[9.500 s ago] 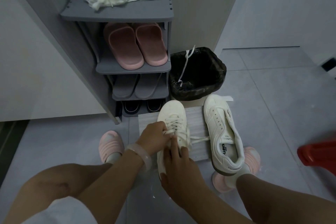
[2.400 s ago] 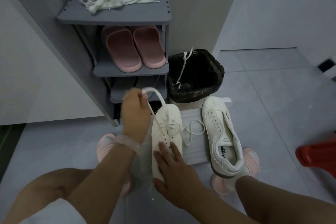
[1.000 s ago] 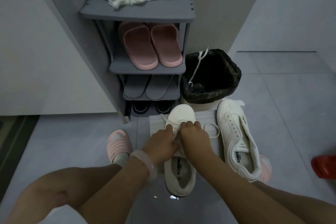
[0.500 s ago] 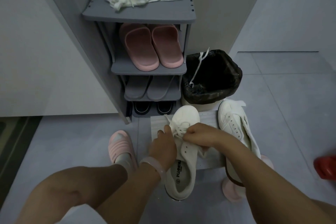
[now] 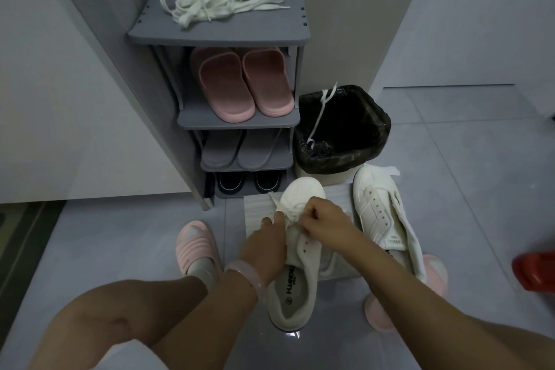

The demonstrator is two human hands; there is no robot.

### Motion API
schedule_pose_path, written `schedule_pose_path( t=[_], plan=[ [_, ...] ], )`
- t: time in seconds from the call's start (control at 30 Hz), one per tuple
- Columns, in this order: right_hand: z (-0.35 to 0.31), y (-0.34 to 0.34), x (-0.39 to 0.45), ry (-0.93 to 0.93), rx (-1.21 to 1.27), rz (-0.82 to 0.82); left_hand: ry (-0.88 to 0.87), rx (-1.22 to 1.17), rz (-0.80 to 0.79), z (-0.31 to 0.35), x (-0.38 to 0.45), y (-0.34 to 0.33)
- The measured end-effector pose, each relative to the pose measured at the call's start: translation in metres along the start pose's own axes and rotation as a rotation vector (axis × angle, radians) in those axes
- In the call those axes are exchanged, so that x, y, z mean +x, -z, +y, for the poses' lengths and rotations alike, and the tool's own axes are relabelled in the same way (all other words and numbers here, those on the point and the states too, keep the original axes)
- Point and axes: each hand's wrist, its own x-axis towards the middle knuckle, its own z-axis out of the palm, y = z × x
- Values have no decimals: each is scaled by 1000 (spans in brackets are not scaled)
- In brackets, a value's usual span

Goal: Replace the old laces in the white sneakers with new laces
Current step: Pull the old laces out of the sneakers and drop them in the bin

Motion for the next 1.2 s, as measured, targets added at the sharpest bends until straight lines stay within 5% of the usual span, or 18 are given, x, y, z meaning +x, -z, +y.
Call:
schedule_pose_path(
  t=[0.13,0.27,0.37,0.5,0.57,0.63,0.7,0.73,0.83,0.93,1.07,1.2],
  plan=[
    [-1,25,2,-50,7,45,66,-30,0,-1,1,2],
    [2,40,5,121,-502,197,77,-14,4,-4,4,7],
    [12,79,8,-39,-699,427,115,-1,7,-17,5,9],
    [23,131,0,-123,-562,537,82,-38,64,-32,8,16],
    [11,121,-7,-39,-377,332,55,-43,56,-27,8,16],
    [-7,102,-17,-13,-236,-136,44,-20,40,-20,7,12],
    [-18,85,-24,-29,-282,-578,34,-18,34,-15,7,8],
    [-16,79,-23,-22,-378,-660,33,-21,38,-13,7,7],
    [0,60,-11,84,-638,-301,49,-6,59,-14,9,7],
    [10,42,-2,115,-532,55,48,-17,57,-15,9,6],
    [17,19,3,-6,-356,4,18,-14,47,-15,9,7],
    [18,10,0,-10,-571,40,34,-22,36,-14,10,7]
  ],
)
